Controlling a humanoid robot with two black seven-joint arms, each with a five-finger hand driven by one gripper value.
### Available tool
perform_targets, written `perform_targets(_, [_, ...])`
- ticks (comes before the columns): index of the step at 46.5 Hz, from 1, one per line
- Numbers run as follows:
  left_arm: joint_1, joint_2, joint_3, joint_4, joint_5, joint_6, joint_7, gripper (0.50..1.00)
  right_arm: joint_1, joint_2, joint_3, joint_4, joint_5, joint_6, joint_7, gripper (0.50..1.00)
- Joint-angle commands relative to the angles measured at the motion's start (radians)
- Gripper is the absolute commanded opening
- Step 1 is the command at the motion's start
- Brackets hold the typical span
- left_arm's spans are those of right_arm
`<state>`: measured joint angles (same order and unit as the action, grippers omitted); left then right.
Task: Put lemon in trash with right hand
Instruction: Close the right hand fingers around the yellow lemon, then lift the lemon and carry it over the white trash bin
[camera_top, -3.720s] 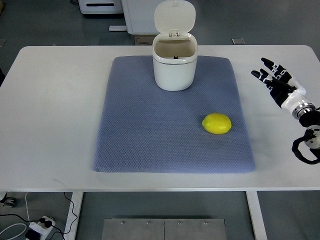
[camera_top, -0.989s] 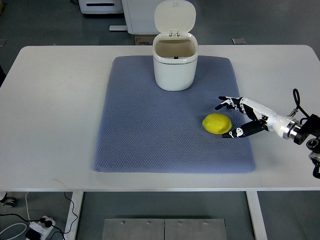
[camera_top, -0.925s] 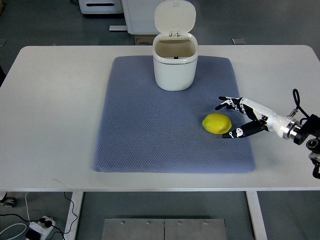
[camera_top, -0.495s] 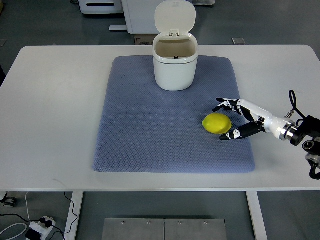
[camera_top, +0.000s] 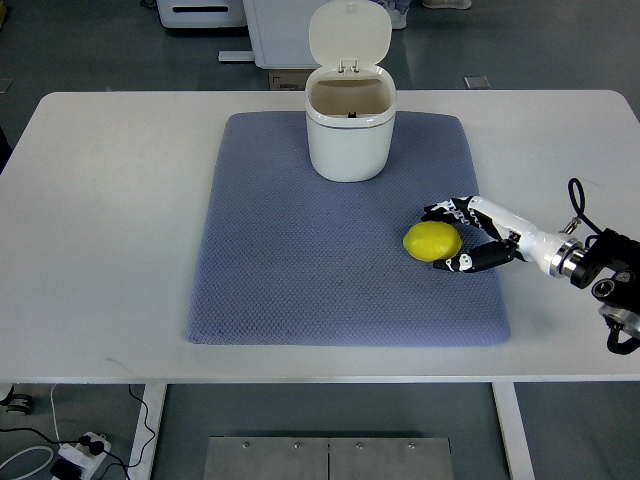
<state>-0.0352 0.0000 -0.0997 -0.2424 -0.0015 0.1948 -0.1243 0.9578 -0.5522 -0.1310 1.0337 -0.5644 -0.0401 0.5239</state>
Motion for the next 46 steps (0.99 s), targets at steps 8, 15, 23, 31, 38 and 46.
perform_targets(8, [0.000, 0.000, 0.000, 0.000, 0.000, 0.000, 0.000, 1.000, 0.009, 0.000, -0.022, 0.002, 0.000, 0.003, -0.005, 0.565])
perform_targets(15, [0.000, 0.000, 0.000, 0.000, 0.000, 0.000, 0.000, 1.000, 0.019, -0.003, -0.026, 0.002, 0.001, 0.005, -0.015, 0.500])
perform_targets(23, [0.000, 0.000, 0.000, 0.000, 0.000, 0.000, 0.000, 1.000, 0.050, -0.020, -0.026, 0.002, 0.012, 0.014, -0.019, 0.500])
perform_targets(31, [0.000, 0.000, 0.000, 0.000, 0.000, 0.000, 0.000, 1.000, 0.098, -0.063, -0.024, 0.005, 0.017, 0.022, -0.019, 0.500])
perform_targets(38, [0.000, 0.000, 0.000, 0.000, 0.000, 0.000, 0.000, 1.000, 0.139, -0.094, -0.024, 0.008, 0.043, 0.034, -0.028, 0.500])
perform_targets(46, [0.000, 0.000, 0.000, 0.000, 0.000, 0.000, 0.000, 1.000, 0.187, -0.110, -0.022, 0.009, 0.080, 0.036, -0.041, 0.500])
